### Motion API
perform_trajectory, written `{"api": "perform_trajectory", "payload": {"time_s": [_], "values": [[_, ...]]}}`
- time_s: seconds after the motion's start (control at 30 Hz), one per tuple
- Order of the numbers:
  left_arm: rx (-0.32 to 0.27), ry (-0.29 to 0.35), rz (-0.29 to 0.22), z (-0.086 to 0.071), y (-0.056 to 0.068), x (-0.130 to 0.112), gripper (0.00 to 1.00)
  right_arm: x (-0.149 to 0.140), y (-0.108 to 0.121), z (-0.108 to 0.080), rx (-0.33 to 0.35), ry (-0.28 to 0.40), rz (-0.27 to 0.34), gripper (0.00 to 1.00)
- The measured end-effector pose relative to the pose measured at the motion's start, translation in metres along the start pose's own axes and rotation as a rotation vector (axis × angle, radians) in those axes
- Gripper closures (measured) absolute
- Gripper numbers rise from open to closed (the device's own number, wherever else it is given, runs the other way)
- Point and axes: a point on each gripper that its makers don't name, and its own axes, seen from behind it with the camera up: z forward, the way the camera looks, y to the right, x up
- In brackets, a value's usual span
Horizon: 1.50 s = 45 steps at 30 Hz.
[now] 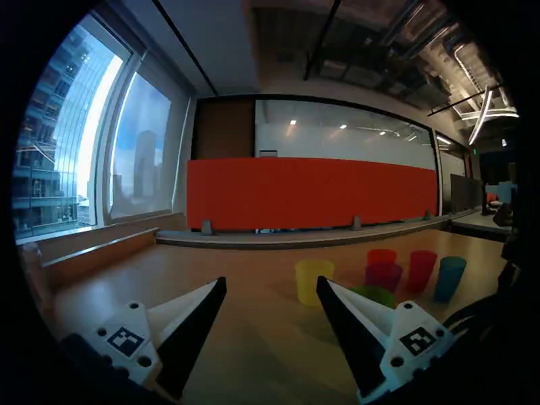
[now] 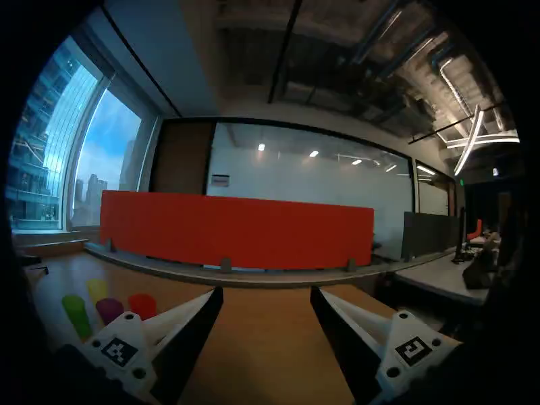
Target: Pour water
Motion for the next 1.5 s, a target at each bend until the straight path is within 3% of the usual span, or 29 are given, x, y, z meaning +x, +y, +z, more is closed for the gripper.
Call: {"api": "perform_trajectory", "payload": {"time_s": [0.5,0.87,1.5], "values": [[0.000,0.000,0.001,-0.001,0.000,0.000,0.01,-0.008,-0.006,0.001,0.042,0.035,0.019,0.00],[0.000,0.000,0.001,0.000,-0.001,0.000,0.01,-0.044,-0.013,0.007,0.069,0.011,0.080,0.00],[0.000,0.000,0.001,-0.001,-0.001,0.000,0.00,-0.077,-0.022,0.014,0.092,-0.032,0.055,0.00]]}}
